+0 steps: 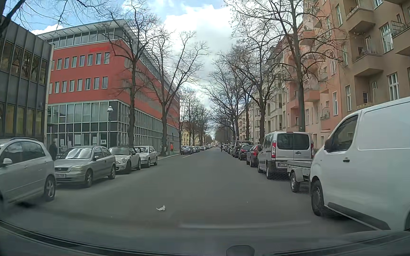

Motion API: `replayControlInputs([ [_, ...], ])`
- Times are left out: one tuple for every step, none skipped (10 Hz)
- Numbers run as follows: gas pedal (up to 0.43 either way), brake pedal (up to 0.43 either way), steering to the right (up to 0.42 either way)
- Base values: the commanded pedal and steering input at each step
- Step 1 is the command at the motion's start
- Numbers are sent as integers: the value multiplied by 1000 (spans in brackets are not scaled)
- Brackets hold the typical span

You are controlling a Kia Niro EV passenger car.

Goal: Follow the waypoints while adhering to traffic rules and regulations

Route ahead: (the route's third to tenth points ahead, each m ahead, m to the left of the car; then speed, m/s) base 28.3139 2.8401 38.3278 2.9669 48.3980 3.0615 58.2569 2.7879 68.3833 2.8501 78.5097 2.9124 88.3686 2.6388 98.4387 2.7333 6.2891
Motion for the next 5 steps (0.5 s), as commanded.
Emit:
replayControlInputs([
  [138, 24, -4],
  [130, 30, -4],
  [118, 37, -3],
  [118, 30, -3],
  [118, 30, -3],
])
